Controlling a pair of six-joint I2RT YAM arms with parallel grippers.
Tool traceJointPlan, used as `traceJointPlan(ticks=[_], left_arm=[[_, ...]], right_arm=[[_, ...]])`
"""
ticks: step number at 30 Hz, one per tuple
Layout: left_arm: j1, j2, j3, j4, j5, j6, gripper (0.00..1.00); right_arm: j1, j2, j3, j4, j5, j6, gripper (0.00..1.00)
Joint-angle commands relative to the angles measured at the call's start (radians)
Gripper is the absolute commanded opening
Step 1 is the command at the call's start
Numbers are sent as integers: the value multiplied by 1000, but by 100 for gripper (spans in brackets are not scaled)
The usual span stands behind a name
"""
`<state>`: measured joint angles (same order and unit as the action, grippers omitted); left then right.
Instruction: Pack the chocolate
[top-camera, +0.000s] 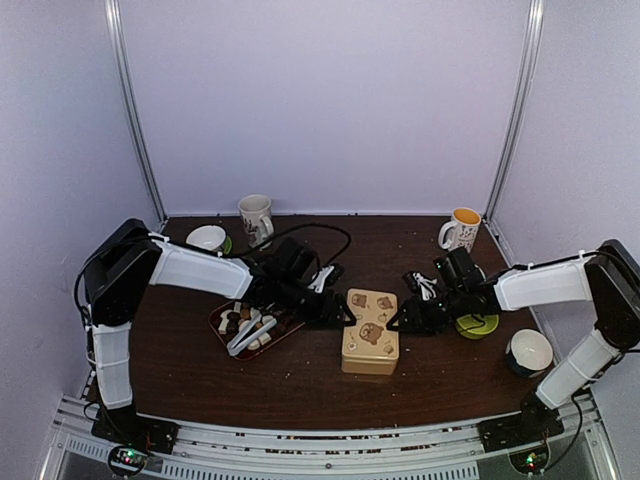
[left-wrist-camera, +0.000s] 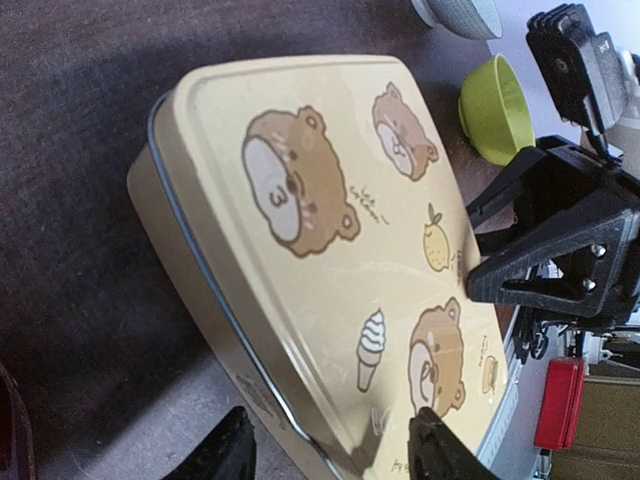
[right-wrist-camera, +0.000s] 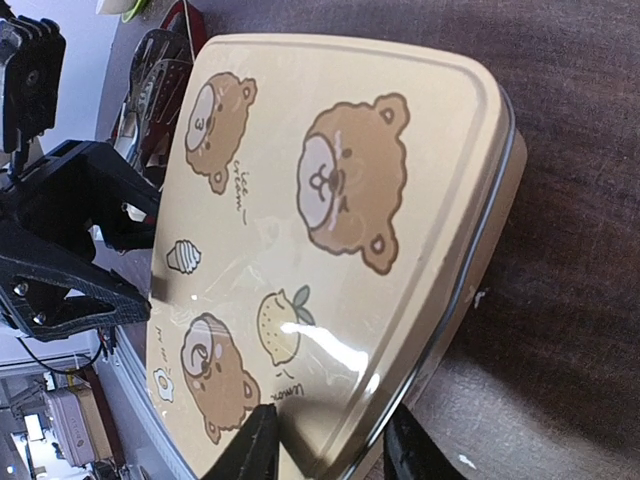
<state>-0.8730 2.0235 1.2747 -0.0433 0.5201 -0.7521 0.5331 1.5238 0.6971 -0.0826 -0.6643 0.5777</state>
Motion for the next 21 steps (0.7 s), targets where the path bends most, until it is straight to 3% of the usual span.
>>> traceJointPlan(ticks=[1,15,21], left_arm=[[-7,-26,10,-22,-18,13,55],[-15,-53,-91,45,19,1,61],[-15,-70,-127,36,45,4,61]], right_arm=[[27,-18,-13,-60,23,-20,37],[121,-54,-129,83,39,90,42],[136,-100,-155,107,52,106,55]])
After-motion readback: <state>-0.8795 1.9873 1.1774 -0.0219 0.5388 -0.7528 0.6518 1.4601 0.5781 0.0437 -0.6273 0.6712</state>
